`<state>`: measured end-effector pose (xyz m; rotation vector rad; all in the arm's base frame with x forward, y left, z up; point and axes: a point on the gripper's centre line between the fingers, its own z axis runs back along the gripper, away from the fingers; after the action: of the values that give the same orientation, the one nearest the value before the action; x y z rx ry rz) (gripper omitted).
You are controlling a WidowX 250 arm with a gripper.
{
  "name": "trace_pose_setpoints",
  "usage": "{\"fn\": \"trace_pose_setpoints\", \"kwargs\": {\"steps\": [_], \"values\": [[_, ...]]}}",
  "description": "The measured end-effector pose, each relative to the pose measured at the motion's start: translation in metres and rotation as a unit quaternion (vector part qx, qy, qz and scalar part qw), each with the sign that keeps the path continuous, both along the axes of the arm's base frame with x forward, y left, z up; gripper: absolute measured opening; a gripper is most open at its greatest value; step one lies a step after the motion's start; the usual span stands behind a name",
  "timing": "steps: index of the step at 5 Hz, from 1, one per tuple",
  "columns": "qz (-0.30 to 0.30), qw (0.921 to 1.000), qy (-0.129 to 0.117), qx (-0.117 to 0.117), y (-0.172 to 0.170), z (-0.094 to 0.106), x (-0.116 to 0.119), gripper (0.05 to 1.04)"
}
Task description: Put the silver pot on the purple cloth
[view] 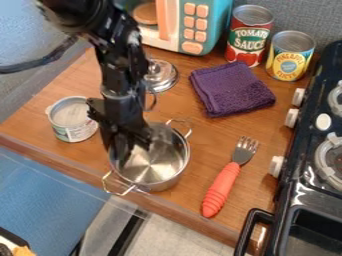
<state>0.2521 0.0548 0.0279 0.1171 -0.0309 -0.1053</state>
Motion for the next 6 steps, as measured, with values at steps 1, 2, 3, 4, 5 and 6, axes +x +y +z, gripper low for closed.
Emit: {"fn": "trace_pose_setpoints", "kwargs": {"steps": [1,2,3,4,5,6], "values": [[0.005,0.9990,-0.029,-0.033,0.000,0.025,0.018,0.082],[0.008,0.9959,-0.067,-0.061,-0.006,0.047,0.057,0.075],[0.015,0.9942,-0.068,-0.082,-0.014,0.050,0.089,0.074],[0.030,0.9916,-0.075,-0.102,-0.027,0.052,0.138,0.074],[0.040,0.9902,-0.075,-0.110,-0.037,0.045,0.177,0.074],[0.036,0.9913,-0.067,-0.107,-0.045,0.033,0.190,0.074]]}}
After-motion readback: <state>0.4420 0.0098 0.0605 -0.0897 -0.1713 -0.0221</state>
